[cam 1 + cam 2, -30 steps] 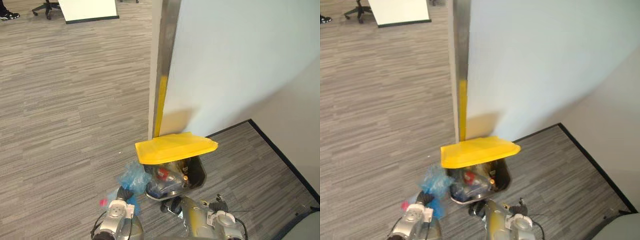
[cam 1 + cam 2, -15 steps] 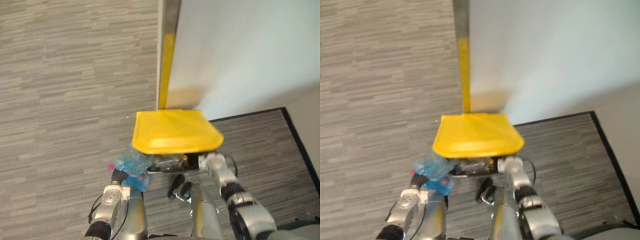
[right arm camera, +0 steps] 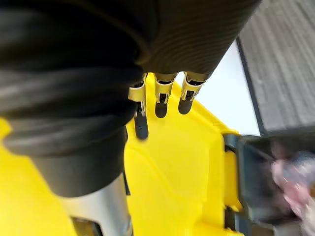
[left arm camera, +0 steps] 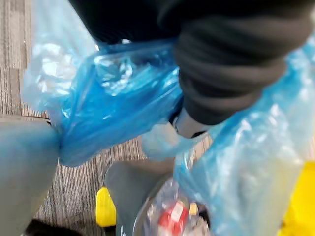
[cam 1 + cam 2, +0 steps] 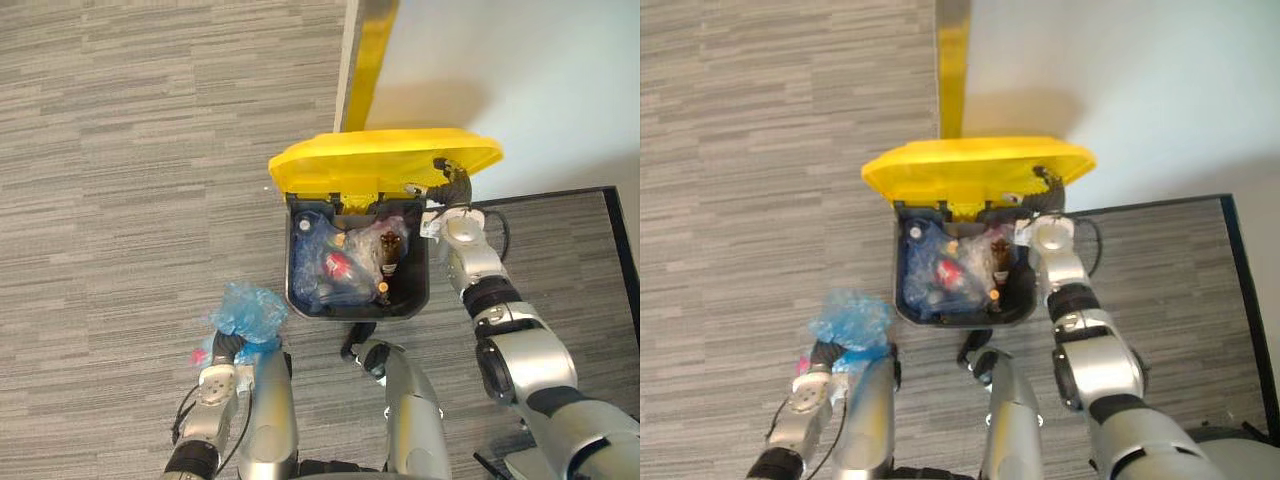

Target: Gather rubbish on tea table into small bin, then transfer packed bag to large trash can.

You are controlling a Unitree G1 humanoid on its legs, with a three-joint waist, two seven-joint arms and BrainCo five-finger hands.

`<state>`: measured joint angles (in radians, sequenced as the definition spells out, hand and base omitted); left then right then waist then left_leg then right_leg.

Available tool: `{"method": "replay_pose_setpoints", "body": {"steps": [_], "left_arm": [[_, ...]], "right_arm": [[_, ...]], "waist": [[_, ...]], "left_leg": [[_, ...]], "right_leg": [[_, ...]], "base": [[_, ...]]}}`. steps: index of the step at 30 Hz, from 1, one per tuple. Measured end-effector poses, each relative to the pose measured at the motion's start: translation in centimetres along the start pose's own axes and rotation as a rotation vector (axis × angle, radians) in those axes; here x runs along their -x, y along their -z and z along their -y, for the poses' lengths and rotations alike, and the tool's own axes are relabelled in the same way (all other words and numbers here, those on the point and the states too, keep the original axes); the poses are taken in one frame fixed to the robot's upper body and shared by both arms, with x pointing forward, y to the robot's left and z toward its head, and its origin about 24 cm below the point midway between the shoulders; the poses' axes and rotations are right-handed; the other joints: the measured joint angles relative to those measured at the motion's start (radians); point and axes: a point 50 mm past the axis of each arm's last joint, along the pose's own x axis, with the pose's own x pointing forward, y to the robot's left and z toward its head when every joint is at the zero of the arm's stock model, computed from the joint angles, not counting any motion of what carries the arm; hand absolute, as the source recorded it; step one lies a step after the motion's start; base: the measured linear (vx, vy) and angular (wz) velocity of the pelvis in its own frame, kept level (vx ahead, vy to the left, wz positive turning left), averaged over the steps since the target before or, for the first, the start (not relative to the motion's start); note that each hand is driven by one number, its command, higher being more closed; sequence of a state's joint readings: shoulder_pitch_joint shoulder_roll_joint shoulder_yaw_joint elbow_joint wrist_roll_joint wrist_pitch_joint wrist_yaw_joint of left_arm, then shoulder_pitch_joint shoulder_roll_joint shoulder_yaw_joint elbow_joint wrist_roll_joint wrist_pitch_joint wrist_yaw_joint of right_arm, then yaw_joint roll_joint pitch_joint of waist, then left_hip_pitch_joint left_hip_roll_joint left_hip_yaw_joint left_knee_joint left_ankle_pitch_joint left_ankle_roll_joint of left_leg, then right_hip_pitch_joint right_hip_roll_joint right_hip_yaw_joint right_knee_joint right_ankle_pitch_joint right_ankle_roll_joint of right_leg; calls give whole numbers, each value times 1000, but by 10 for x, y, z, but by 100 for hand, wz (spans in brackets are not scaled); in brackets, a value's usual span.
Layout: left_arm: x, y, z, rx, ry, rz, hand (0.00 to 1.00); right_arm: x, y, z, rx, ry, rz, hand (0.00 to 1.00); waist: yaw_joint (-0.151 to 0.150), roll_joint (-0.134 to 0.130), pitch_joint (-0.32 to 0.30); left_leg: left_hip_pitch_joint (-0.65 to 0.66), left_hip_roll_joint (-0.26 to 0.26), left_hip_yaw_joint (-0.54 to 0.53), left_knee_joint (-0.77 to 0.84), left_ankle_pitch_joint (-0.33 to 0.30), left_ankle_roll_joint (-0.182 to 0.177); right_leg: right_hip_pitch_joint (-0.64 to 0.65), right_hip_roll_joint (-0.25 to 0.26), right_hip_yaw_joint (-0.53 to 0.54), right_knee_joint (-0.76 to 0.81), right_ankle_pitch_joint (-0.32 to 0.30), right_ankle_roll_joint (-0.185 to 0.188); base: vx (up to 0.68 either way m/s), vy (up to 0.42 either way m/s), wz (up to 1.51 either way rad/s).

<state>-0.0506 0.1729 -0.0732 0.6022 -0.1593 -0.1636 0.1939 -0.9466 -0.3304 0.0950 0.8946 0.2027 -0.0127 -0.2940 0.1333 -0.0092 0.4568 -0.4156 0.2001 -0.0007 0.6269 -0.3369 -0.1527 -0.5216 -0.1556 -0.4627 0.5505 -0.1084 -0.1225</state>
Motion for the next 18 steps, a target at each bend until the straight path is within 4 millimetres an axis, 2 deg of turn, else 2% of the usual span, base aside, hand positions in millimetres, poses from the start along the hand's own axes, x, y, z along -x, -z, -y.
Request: {"method": "replay_pose_setpoints", "body": {"steps": [4, 9, 11, 15, 18], "left_arm": [[-3, -9, 8, -15, 35, 32, 100], [-4, -41, 21, -5, 88, 165, 100], [-2, -68, 34, 11, 139, 272, 100], [5, -98, 44, 45, 187, 397, 100], [14, -135, 58, 84, 251, 549, 100]], "right_arm": [[-4, -16, -3, 28, -14, 41, 0], [-8, -32, -5, 26, -17, 82, 0], [-8, -39, -4, 33, -18, 110, 0], [-9, -48, -9, 86, -35, 146, 0], [-9, -51, -10, 108, -45, 160, 0]], "waist": [[-6, -2, 1], [-16, -8, 12], [-20, -10, 14], [-24, -10, 14], [-24, -11, 14]], "left_leg": [[-1, -4, 6, -13, 13, 2], [4, -5, 5, -16, 24, 6], [8, -4, 4, -20, 30, 8], [15, -2, 12, -24, 37, 3], [18, 0, 12, -23, 38, 2]], "right_leg": [[0, 2, 3, -24, 20, 5], [24, 19, 2, -71, 41, 16], [33, 24, 1, -90, 48, 26], [33, 27, 2, -98, 57, 31], [40, 28, 1, -92, 58, 30]], "base": [[-78, 0, -3], [-99, 11, -2], [-103, 14, 2], [-46, 17, -7], [0, 0, 0]]}}
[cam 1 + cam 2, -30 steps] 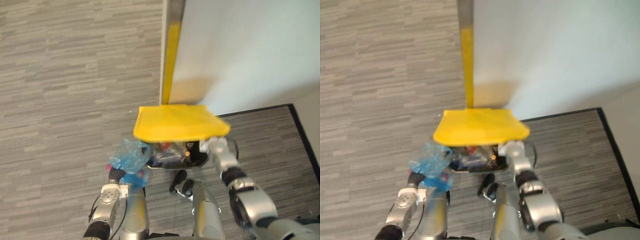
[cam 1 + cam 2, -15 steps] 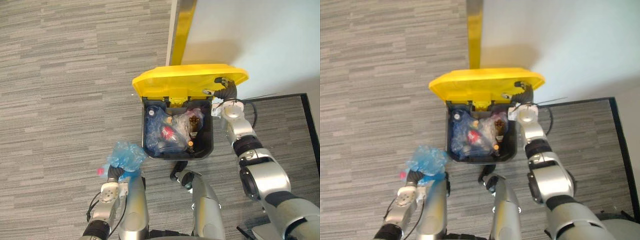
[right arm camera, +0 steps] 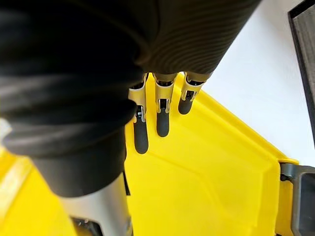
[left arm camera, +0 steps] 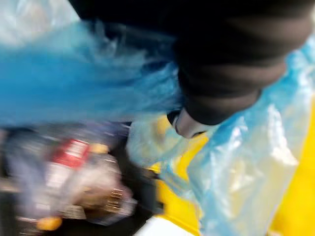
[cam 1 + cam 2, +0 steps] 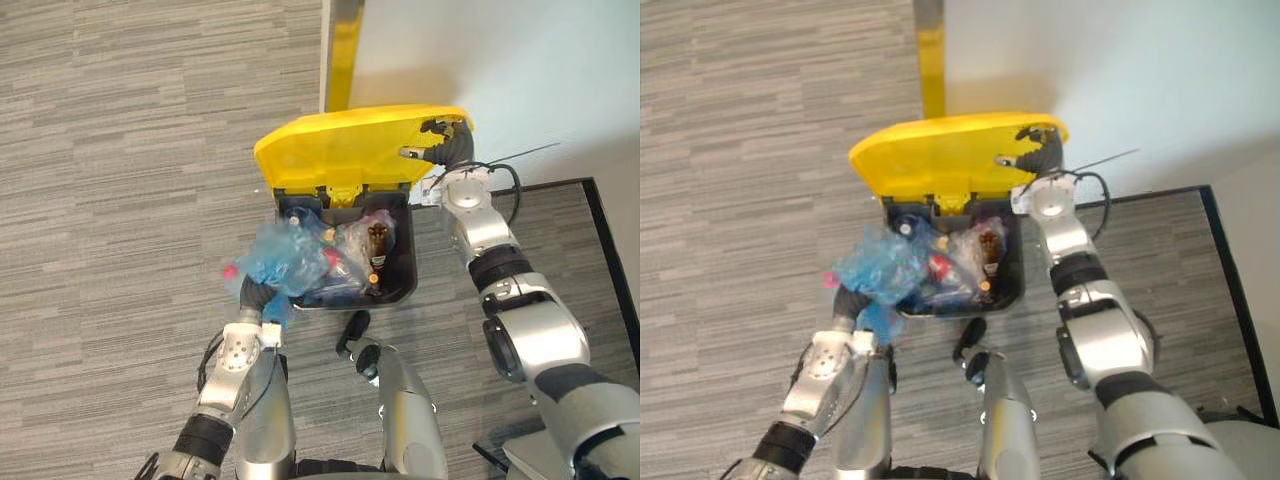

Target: Gather rubbish on tea table into small bin, then transfer packed bag to large trash can.

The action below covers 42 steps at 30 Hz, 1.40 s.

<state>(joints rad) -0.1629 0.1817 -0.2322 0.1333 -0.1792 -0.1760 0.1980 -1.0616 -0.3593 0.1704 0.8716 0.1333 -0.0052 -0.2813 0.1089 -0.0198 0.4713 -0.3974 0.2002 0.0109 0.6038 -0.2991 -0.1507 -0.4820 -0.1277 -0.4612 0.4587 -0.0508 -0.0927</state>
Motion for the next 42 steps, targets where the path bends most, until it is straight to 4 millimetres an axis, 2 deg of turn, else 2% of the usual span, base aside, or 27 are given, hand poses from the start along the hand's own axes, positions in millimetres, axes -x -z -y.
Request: {"method": "replay_pose_setpoints", "body": {"steps": [1, 2, 4, 7, 10, 14, 17, 21, 23, 27, 32, 36, 40, 42], "left_arm": [[-2, -4, 2, 3, 6, 20, 100], [-8, -21, 10, 15, 33, 98, 100], [-14, -38, 18, 24, 60, 170, 100], [-18, -56, 27, 18, 77, 252, 100], [-23, -66, 31, -11, 76, 301, 100], [-29, -83, 40, -48, 96, 376, 100], [-36, -88, 48, -77, 125, 391, 100], [-53, -88, 53, -124, 140, 368, 100], [-70, -92, 53, -171, 135, 355, 100], [-89, -86, 45, -250, 105, 284, 100], [-100, -76, 39, -308, 76, 211, 100], [-104, -52, 31, -371, 63, 95, 100], [-105, -44, 32, -415, 85, 60, 100], [-107, -41, 35, -432, 94, 42, 100]], "right_arm": [[0, 0, 0, 6, -1, 2, 0], [0, -1, -1, 21, -11, 5, 0], [0, -2, -4, 43, -28, 9, 0], [-1, -4, -6, 47, -42, 12, 0], [-1, -8, -8, 54, -60, 24, 0], [-7, -30, -12, 58, -71, 81, 0], [-8, -36, -12, 58, -75, 94, 0], [-10, -43, -12, 55, -76, 109, 0], [-14, -64, -11, 47, -71, 156, 0], [-16, -74, -11, 48, -70, 180, 0], [-19, -79, -10, 50, -62, 179, 0], [-18, -80, -11, 52, -66, 182, 0], [-17, -82, -16, 52, -80, 194, 0], [-16, -83, -20, 60, -92, 204, 0]], "waist": [[0, 0, 0], [-1, 0, 0], [-4, -1, 1], [-7, -2, 1], [-11, -8, 8], [-22, -28, 39], [-25, -30, 51], [-29, -32, 54], [-34, -37, 66], [-55, -44, 83], [-63, -46, 86], [-71, -51, 89], [-71, -51, 89], [-71, -52, 89]], "left_leg": [[1, 0, 0, 0, 0, 0], [6, 0, 0, 3, 0, 0], [15, 0, 1, 6, 0, 0], [14, 2, 3, 9, 0, 0], [14, 3, 8, 8, -1, 0], [7, 9, 19, 8, -1, 1], [-3, 11, 23, 7, -1, 1], [-22, 11, 30, 3, -1, 1], [-59, 10, 36, 9, 1, -1], [-90, 12, 33, 14, 3, -6], [-124, 15, 34, 34, 0, -2], [-144, 16, 33, 51, -6, 0], [-168, 23, 35, 64, -8, -2], [-194, 28, 36, 71, -8, -2]], "right_leg": [[1, 0, 0, 0, 0, 0], [8, 0, 0, 0, 0, 0], [13, 0, 1, 0, 0, 0], [13, 1, 2, 1, 1, -1], [13, 3, 6, 0, 0, 0], [-8, 10, 18, -6, 2, 1], [-11, 15, 19, -8, 9, -7], [-41, 17, 32, -5, 10, -8], [-80, 15, 35, -1, 17, -16], [-109, 13, 30, 8, 25, -30], [-137, 12, 36, 22, 26, -31], [-154, 11, 43, 22, 28, -33], [-173, 27, 52, 4, 37, -24], [-195, 30, 52, -1, 48, -32]], "base": [[0, 0, 0], [0, 0, 0], [-8, 19, 0], [-16, 32, -3], [-16, 19, -5], [-25, 14, -6], [-8, 11, -6], [0, 9, -4], [-2, 15, -9], [3, 3, 1], [15, 30, 2], [-28, 46, 1], [-41, 20, -8], [-45, 17, -10]]}}
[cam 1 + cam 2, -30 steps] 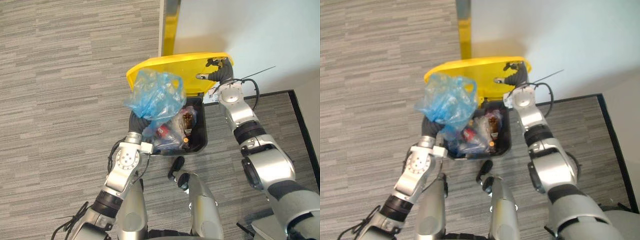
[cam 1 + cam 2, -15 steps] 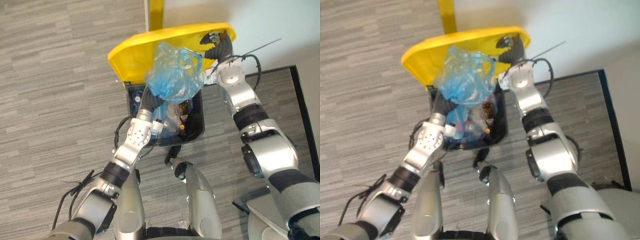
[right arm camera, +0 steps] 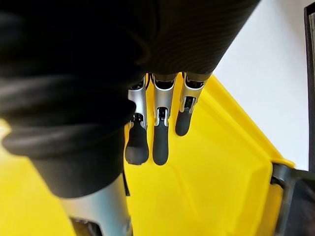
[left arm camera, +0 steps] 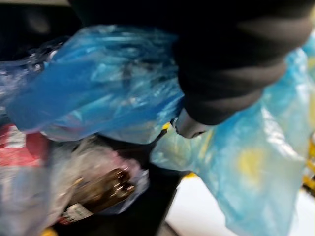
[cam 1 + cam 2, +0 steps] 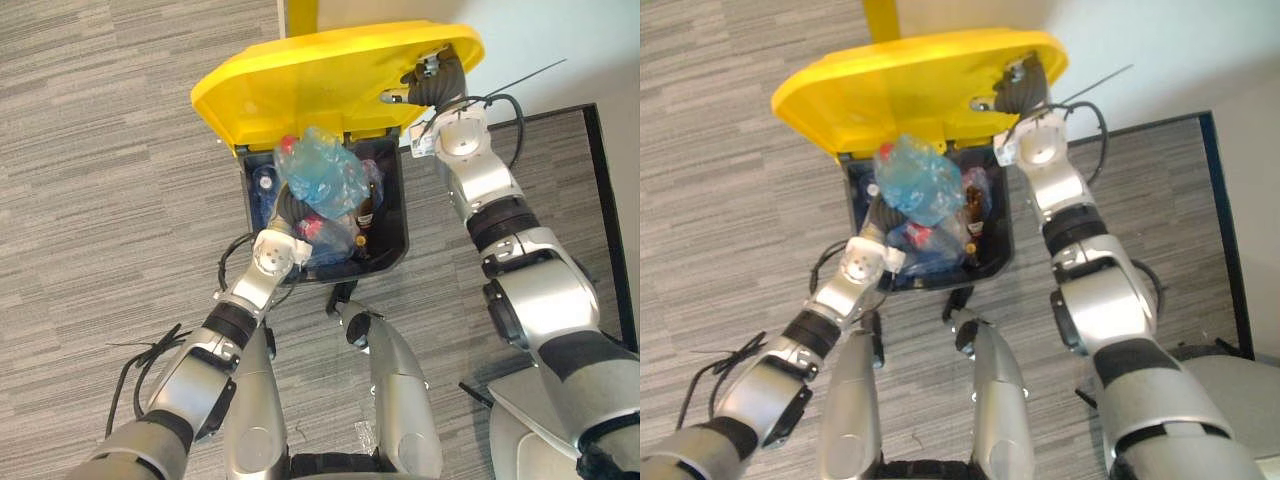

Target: Gather rubbish on tea table into small bin, then transfer packed bag to large trash can.

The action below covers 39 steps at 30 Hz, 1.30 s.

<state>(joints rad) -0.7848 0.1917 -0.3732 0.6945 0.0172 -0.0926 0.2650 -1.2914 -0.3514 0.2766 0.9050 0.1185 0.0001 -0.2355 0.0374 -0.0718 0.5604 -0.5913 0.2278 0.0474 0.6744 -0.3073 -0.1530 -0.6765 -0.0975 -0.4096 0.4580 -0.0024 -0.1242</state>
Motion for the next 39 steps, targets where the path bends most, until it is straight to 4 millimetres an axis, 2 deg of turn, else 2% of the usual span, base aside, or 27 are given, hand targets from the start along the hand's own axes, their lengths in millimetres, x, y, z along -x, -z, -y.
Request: {"method": "replay_pose_setpoints", "body": {"steps": [2, 3, 9, 11, 15, 22, 28, 33, 36, 39], "left_arm": [[-1, 3, 6, -27, 28, -21, 100], [-1, 3, 7, -36, 32, -21, 0], [-4, -1, 17, -199, 63, -12, 0], [-5, 2, 18, -264, 59, -34, 0], [-5, 4, 19, -366, 44, -64, 0], [-5, 5, 19, -450, 35, -76, 0], [-6, -7, 19, -432, 20, -26, 0], [4, -5, 14, -328, -16, -9, 0], [22, 10, 12, -215, -25, -27, 0], [52, 40, 7, -64, -54, -111, 0]], "right_arm": [[1, -4, -8, -12, -21, 14, 0], [1, -7, -10, -17, -25, 26, 0], [3, -18, -21, -41, -53, 67, 0], [6, -25, -30, -63, -76, 90, 0], [8, -28, -36, -76, -89, 101, 0], [16, -32, -48, -108, -138, 136, 0], [31, -7, -55, -81, -167, 109, 0], [46, 31, -59, -56, -188, 13, 0], [62, 68, -58, -28, -188, -98, 0], [88, 117, -54, 2, -181, -263, 0]], "waist": [[-1, -1, 1], [-3, -1, 1], [-11, -1, 1], [-16, -1, 1], [-15, 0, 0], [-12, 0, -2], [4, -4, -8], [24, -5, -11], [29, -3, -12], [42, -2, -19]], "left_leg": [[-17, 8, 3, 7, 0, 0], [-21, 9, 3, 8, 0, -1], [-37, 25, 0, 18, -4, -7], [-42, 32, 0, 32, -6, -9], [-52, 39, -3, 40, -6, -9], [-27, 41, -2, 33, 1, -19], [60, 34, -1, -34, 21, -17], [132, 19, -7, -81, 37, -15], [176, 6, -19, -85, 39, -14], [229, -10, -17, -80, 31, 0]], "right_leg": [[-17, 4, -2, 0, 6, -7], [-21, 5, -2, 0, 7, -8], [-23, 12, -15, -8, 9, -12], [-23, 17, -18, -8, 12, -16], [-23, 18, -25, -8, 15, -20], [-1, 19, -27, -9, 18, -25], [90, 15, -43, -49, 11, -14], [157, 10, -54, -60, 1, -2], [194, -5, -55, -27, -22, -1], [240, -30, -54, 14, -52, 4]], "base": [[-10, 15, -9], [-3, 11, -5], [-22, 9, -2], [-45, 23, -2], [-70, 18, 1], [-56, 16, 1], [-47, 16, 14], [-13, 16, 14], [24, 35, 19], [28, 52, 14]]}}
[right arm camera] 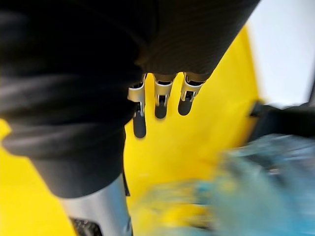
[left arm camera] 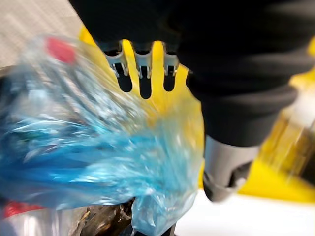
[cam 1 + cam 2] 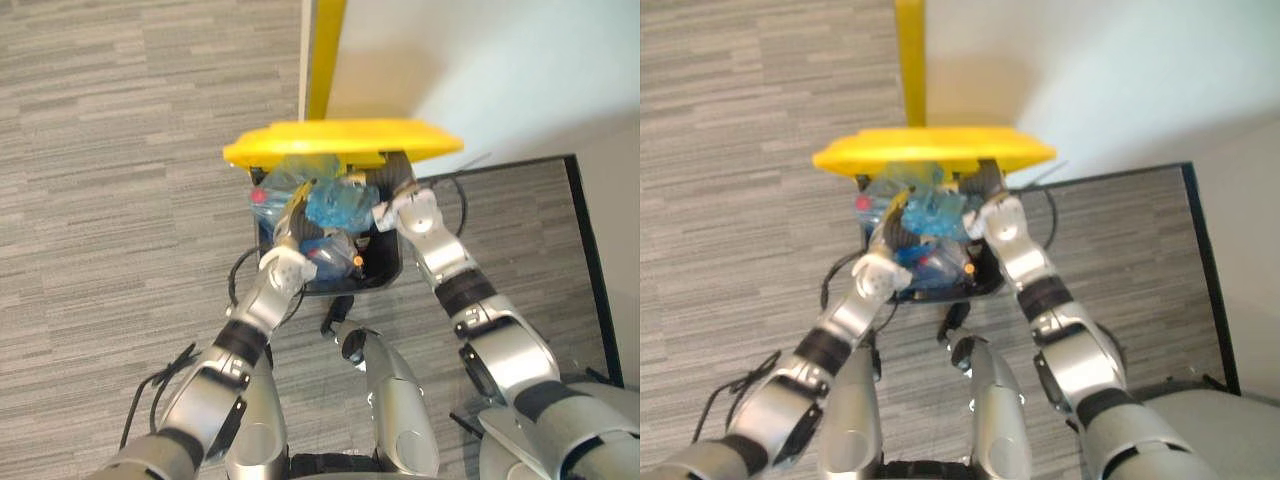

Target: Gather rubbish on tea table into small bin, then transfer packed bag to large trash can.

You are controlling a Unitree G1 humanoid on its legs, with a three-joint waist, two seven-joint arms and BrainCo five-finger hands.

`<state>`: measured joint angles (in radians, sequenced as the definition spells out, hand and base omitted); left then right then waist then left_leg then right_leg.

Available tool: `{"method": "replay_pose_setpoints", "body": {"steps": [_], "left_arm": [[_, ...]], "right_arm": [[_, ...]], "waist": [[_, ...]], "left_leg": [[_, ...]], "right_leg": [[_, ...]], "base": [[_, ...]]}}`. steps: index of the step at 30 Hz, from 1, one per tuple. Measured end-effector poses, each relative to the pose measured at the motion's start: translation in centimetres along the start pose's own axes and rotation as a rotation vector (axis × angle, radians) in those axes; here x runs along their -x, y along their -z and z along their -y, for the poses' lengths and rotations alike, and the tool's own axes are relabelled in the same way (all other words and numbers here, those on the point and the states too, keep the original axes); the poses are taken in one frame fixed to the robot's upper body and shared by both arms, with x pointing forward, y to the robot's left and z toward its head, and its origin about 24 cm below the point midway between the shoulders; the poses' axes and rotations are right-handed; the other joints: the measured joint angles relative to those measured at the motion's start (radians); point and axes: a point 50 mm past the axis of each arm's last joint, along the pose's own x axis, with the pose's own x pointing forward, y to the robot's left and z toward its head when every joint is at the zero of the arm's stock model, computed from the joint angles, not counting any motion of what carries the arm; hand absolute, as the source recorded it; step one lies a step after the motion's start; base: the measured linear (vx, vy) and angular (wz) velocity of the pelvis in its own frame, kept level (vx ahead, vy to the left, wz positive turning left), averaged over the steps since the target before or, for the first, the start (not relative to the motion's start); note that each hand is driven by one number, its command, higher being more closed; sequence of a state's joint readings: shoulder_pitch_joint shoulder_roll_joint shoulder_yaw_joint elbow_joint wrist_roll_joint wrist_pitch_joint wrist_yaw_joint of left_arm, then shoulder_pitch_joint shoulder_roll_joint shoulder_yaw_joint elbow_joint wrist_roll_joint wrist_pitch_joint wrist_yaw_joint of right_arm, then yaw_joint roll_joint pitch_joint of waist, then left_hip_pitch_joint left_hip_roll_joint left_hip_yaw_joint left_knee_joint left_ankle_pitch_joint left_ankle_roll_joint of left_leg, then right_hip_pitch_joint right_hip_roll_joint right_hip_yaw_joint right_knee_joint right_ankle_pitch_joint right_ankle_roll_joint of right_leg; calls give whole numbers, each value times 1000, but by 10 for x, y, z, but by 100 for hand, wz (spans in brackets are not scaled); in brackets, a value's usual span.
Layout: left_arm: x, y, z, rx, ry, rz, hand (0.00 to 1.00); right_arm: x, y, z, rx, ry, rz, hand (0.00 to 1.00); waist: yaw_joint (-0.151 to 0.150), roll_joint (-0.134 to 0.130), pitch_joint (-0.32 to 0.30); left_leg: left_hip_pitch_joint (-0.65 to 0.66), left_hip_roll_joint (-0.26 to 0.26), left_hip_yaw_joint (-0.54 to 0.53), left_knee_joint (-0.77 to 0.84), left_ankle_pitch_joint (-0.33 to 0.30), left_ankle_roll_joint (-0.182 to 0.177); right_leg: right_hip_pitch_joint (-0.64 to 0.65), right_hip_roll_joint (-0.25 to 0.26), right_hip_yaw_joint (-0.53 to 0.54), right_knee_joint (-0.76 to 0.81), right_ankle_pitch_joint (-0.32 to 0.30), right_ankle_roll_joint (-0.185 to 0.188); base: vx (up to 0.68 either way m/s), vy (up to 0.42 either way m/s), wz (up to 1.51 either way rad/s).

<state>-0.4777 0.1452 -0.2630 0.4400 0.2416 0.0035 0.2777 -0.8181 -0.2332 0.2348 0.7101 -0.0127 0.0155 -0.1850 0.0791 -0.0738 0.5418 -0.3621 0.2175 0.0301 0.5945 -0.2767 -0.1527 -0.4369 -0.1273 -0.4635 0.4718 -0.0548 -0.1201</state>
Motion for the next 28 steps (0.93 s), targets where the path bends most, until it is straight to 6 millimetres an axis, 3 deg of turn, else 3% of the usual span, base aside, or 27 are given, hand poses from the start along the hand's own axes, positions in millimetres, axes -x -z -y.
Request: {"method": "replay_pose_setpoints", "body": {"steps": [1, 2, 3, 4, 5, 6, 7, 9, 11, 13, 15, 16, 17, 19, 20, 21, 22, 23, 24, 26, 28], "left_arm": [[5, 7, -2, 26, -9, -23, 0], [22, 31, -7, 85, -34, -102, 0], [33, 46, -9, 115, -46, -157, 0], [40, 55, -10, 128, -50, -191, 0], [70, 89, -13, 183, -71, -328, 0], [91, 110, -14, 199, -86, -422, 0], [100, 120, -15, 207, -96, -467, 0], [162, 173, -17, 231, -129, -764, 0], [190, 193, -18, 248, -151, -903, 0], [231, 216, -21, 248, -177, -1100, 0], [255, 223, -18, 250, -181, -1190, 0], [265, 225, -19, 250, -193, -1220, 0], [276, 227, -22, 240, -199, -1258, 0], [277, 228, -22, 230, -206, -1269, 0], [284, 228, -24, 221, -219, -1287, 0], [286, 229, -25, 221, -226, -1290, 0], [285, 228, -24, 227, -235, -1290, 0], [284, 227, -16, 249, -231, -1296, 0], [283, 225, -8, 271, -227, -1296, 0], [286, 223, 4, 282, -197, -1318, 0], [285, 222, 11, 281, -165, -1322, 0]], "right_arm": [[3, 10, -1, 12, -1, -30, 0], [17, 38, -4, -4, -5, -116, 0], [26, 54, -9, -19, -13, -170, 0], [31, 62, -12, -27, -18, -196, 0], [53, 90, -28, -42, -51, -290, 0], [65, 102, -36, -55, -72, -332, 0], [70, 106, -41, -58, -83, -348, 0], [96, 128, -56, -69, -134, -427, 0], [112, 140, -60, -66, -146, -466, 0], [152, 163, -65, -72, -165, -548, 0], [178, 178, -66, -64, -176, -611, 0], [198, 190, -66, -68, -174, -676, 0], [223, 204, -63, -59, -167, -757, 0], [253, 217, -57, -83, -116, -853, 0], [271, 224, -53, -120, -46, -908, 0], [276, 226, -52, -122, -37, -927, 0], [285, 231, -51, -129, -15, -963, 0], [298, 239, -49, -130, 19, -1031, 0], [305, 244, -46, -128, 38, -1075, 0], [312, 256, -36, -146, 95, -1163, 0], [322, 262, -31, -137, 106, -1219, 0]], "waist": [[4, 0, 0], [16, 1, -11], [19, 0, -26], [22, 2, -32], [29, 1, -80], [36, 5, -104], [36, 6, -112], [35, 12, -138], [33, 8, -154], [19, 2, -178], [0, -8, -211], [-18, -8, -228], [-48, -23, -248], [-59, -18, -257], [-60, -32, -285], [-60, -38, -292], [-58, -48, -307], [-43, -30, -352], [-24, -12, -370], [-32, 44, -397], [-37, 63, -414]], "left_leg": [[11, 0, 1, 3, -3, 4], [36, -1, 3, 11, -13, 20], [46, -2, 5, 17, -21, 26], [53, -2, 6, 20, -24, 28], [72, -8, 20, 26, -40, 39], [88, -9, 31, 35, -52, 44], [97, -9, 38, 42, -56, 45], [169, -11, 78, 58, -90, 54], [191, -14, 98, 57, -95, 57], [205, -22, 127, 51, -92, 58], [218, -19, 158, -5, -62, 65], [229, -20, 182, -74, -18, 71], [255, -26, 183, -156, 37, 68], [287, -25, 182, -229, 81, 57], [289, -22, 185, -246, 91, 48], [287, -21, 186, -241, 90, 45], [274, -23, 183, -240, 88, 33], [274, -22, 185, -273, 102, 29], [275, -22, 185, -305, 122, 33], [302, -9, 176, -400, 176, 51], [332, -11, 176, -468, 207, 53]], "right_leg": [[11, -1, 1, 2, -2, 3], [37, -3, 3, 7, -11, 12], [46, -5, 5, 13, -16, 16], [52, -6, 6, 15, -19, 19], [55, -12, 24, 33, -34, 38], [59, -13, 38, 42, -39, 45], [64, -13, 46, 49, -41, 47], [100, -12, 91, 67, -52, 63], [107, -11, 112, 62, -45, 75], [109, -8, 152, 39, -15, 121], [109, 1, 176, -23, 19, 186], [91, 3, 199, 11, 15, 184], [76, 1, 227, 172, -31, 145], [96, -12, 246, 329, -88, 143], [152, -28, 297, 377, -128, 156], [178, -25, 317, 347, -159, 179], [209, -2, 315, 272, -197, 179], [253, 35, 319, 115, -236, 173], [276, 56, 315, 16, -241, 106], [313, 101, 322, -117, -169, 114], [336, 115, 329, -183, -134, 121]], "base": [[14, 84, 8], [-1, 63, 2], [-3, 65, 1], [7, 75, -10], [14, 83, -21], [16, 90, -28], [15, 95, -39], [-40, 122, -45], [-96, 109, -30], [-127, 129, -41], [-131, 96, -45], [-123, 38, -14], [-56, 5, 0], [-21, -61, 1], [-26, -121, -17], [-51, -189, -26], [-62, -156, -38], [-30, -162, -61], [0, -80, -69], [-39, -32, -39], [-20, 17, -11]]}}
